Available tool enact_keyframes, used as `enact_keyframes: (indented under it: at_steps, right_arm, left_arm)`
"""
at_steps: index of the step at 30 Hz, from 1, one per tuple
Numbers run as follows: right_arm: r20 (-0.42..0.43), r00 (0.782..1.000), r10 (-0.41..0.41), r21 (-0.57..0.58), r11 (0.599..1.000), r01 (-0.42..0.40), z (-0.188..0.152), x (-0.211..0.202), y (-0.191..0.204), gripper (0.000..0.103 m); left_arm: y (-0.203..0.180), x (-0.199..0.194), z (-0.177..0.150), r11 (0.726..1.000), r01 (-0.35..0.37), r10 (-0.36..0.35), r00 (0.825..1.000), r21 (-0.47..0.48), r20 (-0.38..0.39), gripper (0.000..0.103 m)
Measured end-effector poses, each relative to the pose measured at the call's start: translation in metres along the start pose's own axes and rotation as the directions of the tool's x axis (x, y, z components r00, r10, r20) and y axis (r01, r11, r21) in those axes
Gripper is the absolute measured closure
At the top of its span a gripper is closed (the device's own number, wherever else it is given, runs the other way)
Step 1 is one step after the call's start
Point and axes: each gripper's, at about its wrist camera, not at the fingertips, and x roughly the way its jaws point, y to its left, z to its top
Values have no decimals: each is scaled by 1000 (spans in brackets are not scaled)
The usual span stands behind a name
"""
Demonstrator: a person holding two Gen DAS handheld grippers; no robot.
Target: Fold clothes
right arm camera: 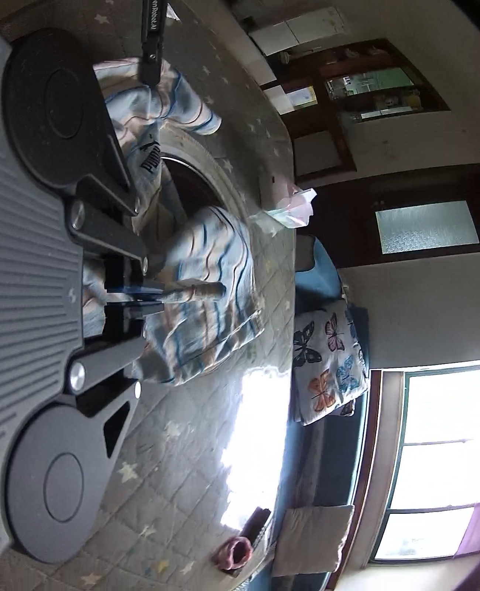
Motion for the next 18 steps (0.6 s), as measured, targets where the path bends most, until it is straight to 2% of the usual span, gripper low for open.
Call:
enact_keyframes:
  at_steps: [3,9,14,18]
  right_arm:
    - [-4,1000,-14,15,1000,14,-3,2,-3,100]
    - [51,998,-27,60,998,24,1,-7,-7,102]
    - [128,983,-130,97,988,118,0,-48,-34,102]
    - [156,956,-248,159,962,223,-11,-90,-68,102]
  left_arm:
    - [1,-6,-2,1000,-8,8,1000,4,7,94]
    - [10,-20,-3,999,-38,38,999,-15,33,94]
    - [19,-37,-11,998,-55,55,998,-12,42,94]
    - [22,-49,-21,998,-56,56,998,-9,29,95]
